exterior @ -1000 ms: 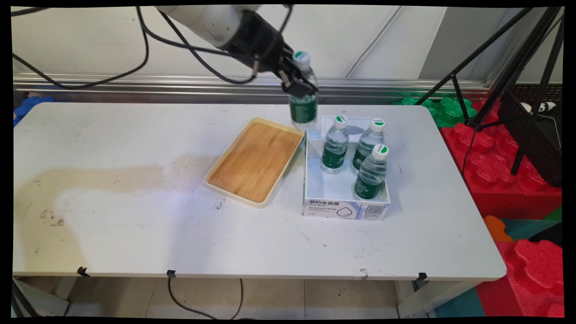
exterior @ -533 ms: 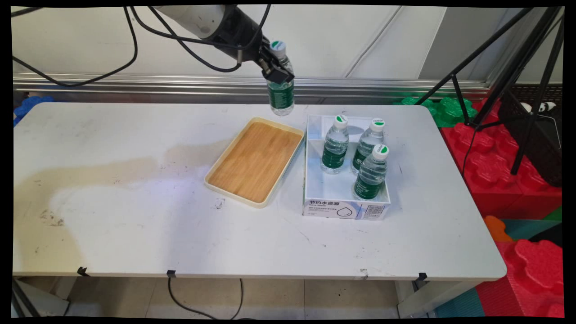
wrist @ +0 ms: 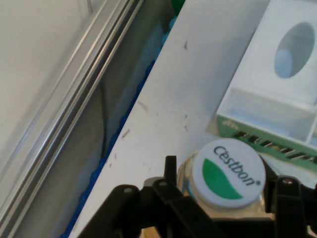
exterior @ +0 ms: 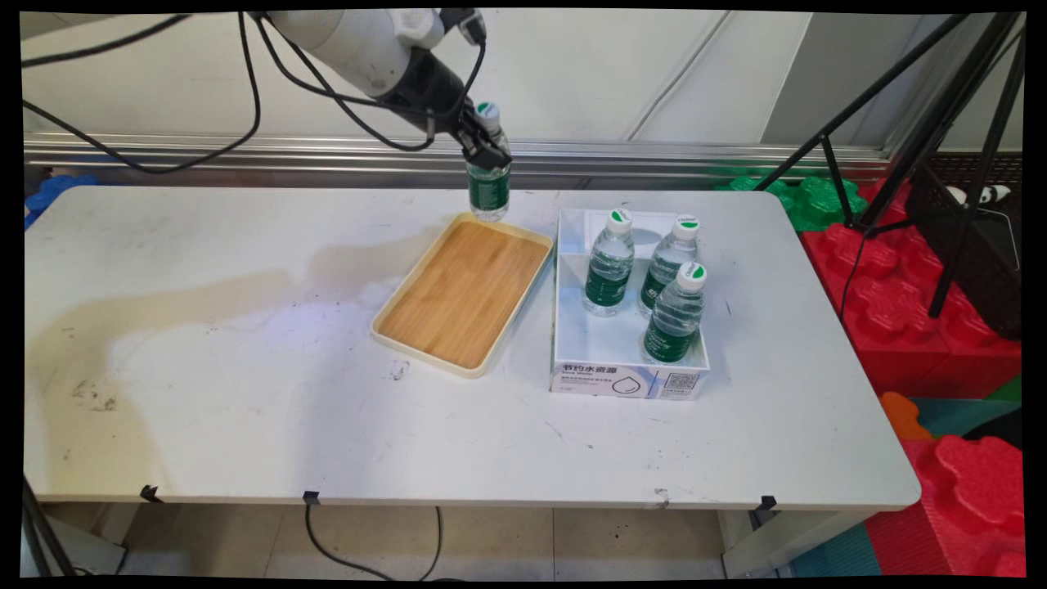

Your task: Place the picked object on the tray

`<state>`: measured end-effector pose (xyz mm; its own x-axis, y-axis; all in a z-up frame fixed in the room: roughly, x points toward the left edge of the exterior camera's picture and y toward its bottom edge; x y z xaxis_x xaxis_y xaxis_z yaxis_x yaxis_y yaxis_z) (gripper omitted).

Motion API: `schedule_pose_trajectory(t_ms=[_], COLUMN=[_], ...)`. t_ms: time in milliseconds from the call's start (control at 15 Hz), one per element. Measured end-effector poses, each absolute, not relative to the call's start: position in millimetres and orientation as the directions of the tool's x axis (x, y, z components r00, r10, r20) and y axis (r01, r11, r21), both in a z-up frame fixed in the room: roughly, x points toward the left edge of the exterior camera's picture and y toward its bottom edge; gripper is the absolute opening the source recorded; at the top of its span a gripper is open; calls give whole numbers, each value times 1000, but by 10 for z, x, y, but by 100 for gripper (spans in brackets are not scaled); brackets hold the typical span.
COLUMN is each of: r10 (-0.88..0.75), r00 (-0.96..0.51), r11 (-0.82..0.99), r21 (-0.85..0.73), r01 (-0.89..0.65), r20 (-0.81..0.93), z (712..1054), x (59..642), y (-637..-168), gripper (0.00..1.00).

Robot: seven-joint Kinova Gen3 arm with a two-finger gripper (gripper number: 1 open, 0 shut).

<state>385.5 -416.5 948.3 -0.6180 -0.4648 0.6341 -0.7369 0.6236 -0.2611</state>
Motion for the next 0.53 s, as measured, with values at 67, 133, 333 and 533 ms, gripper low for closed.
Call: schedule_pose_trajectory(t_ms=[67,133,333,533], r10=[-472,-479,-499,-512], r00=[-618,-618,-615,-612], r11=[623,623,621,619], r21=[-258,-255,-243,-235], r01=[-738,-740,-745,-749], r20=[629,624,610,603], z=[9405,9329,9125,8988], x=[3889,3917,3989,4041], y=[-4213,-4262,-4389,-4474], gripper=[0,0,0,0])
